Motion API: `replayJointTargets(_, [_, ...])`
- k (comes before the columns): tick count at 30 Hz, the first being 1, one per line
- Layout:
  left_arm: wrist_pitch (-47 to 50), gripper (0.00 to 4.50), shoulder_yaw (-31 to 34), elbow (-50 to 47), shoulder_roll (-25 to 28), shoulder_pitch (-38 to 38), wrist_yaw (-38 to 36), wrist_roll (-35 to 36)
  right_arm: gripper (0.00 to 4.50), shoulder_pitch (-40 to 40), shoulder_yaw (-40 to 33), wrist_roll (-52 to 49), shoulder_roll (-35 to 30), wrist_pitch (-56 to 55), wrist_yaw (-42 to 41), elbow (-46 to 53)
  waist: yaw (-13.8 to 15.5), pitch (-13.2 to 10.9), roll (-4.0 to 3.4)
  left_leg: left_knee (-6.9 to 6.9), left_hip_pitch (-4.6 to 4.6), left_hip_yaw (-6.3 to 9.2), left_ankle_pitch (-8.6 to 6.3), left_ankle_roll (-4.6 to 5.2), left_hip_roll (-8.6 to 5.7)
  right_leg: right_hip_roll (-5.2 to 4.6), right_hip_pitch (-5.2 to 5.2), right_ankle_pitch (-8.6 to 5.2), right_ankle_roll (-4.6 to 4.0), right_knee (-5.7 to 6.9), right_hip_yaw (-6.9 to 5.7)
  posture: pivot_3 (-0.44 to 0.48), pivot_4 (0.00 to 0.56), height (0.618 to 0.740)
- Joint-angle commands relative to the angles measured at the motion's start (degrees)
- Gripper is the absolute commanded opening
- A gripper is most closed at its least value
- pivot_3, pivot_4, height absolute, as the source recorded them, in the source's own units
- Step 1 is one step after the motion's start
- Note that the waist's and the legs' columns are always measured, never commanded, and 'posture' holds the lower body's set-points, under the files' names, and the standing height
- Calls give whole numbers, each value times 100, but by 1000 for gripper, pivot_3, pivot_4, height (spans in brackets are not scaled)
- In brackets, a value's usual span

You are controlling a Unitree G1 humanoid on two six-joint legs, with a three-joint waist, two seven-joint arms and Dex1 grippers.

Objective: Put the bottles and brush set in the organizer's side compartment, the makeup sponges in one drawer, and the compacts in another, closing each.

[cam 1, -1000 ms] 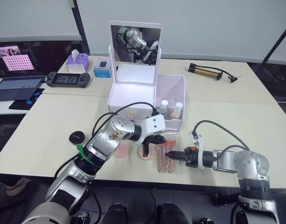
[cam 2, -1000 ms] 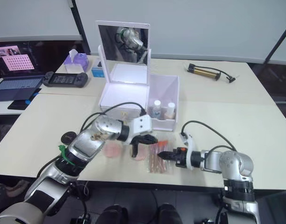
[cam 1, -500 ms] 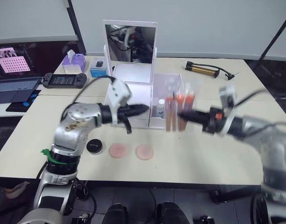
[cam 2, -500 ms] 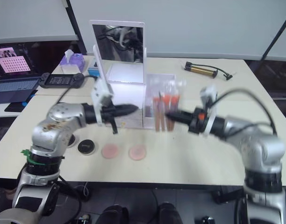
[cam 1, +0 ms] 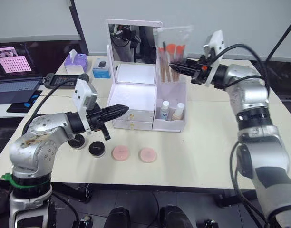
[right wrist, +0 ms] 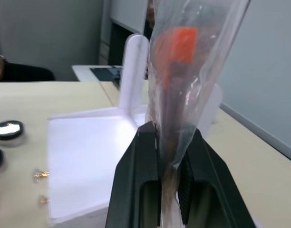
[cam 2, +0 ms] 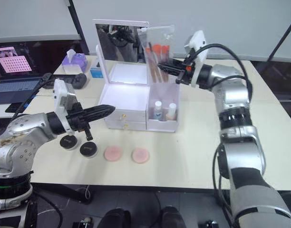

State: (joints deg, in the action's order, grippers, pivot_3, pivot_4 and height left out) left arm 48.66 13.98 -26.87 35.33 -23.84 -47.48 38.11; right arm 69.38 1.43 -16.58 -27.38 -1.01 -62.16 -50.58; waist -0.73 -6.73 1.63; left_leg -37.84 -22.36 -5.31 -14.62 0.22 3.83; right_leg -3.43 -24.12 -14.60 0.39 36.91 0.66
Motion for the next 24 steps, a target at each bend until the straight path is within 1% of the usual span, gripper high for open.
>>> replayJointTargets(1, [183, 0, 270, -429, 104, 162, 277, 370, 99, 392, -84, 436, 96, -1111, 230, -972, -2, -1, -1, 0, -1, 2, 2, -3, 1, 0, 1, 0, 0, 0, -3, 0, 150, 706])
replayJointTargets(2, [209, 0, 282, -485, 151, 225, 330, 417, 99, 454, -26, 603, 122, -1340, 291, -1220, -3, -1, -1, 2, 1, 1, 5, -9, 2, 1, 0, 1, -1, 2, -1, 0, 150, 706])
replayJointTargets(6, [252, 0, 326, -602, 265, 321, 571, 559, 99, 607, -192, 768, 285, -1729, 437, -1874, -3, -1, -2, 2, 2, 0, 8, -16, 1, -1, -1, 1, -1, 7, 1, 0, 150, 706])
replayJointTargets(9, [263, 0, 305, -682, 345, 417, 698, 632, 99, 567, -288, 832, 382, -1821, 485, -2122, -9, -2, -3, 2, 3, 2, 9, -19, 2, -1, 0, 1, -2, 8, 0, 0, 150, 706])
replayJointTargets(15, [236, 0, 206, -756, 412, 525, 862, 762, 99, 462, -734, 751, 585, -1770, 494, -2316, -7, -3, -5, 4, 3, 5, 11, -23, 3, -1, 0, 1, -2, 11, 2, 0, 150, 706])
replayJointTargets(17, [217, 0, 176, -733, 432, 509, 887, 784, 805, 411, -758, 847, 599, -1855, 569, -2334, -4, -3, -5, 4, 3, 4, 12, -24, 2, -2, 0, 1, -2, 11, 1, 0, 150, 706])
replayJointTargets(18, [204, 0, 160, -714, 442, 498, 893, 785, 1061, 395, -769, 878, 601, -1878, 583, -2335, -3, -3, -5, 4, 4, 4, 12, -25, 2, -2, 1, 1, -2, 11, 0, 0, 150, 706])
replayJointTargets(23, [138, 0, 63, -612, 461, 438, 881, 763, 2769, 368, -885, 850, 539, -1865, 480, -2298, -10, -3, -6, 4, 4, 2, 12, -25, 2, -2, 0, 1, -2, 11, 1, 0, 150, 706])
replayJointTargets(24, [125, 0, 40, -597, 455, 427, 879, 754, 3035, 364, -895, 851, 524, -1868, 461, -2288, -10, -3, -6, 4, 4, 2, 12, -25, 2, -2, 0, 1, -2, 11, 1, 0, 150, 706])
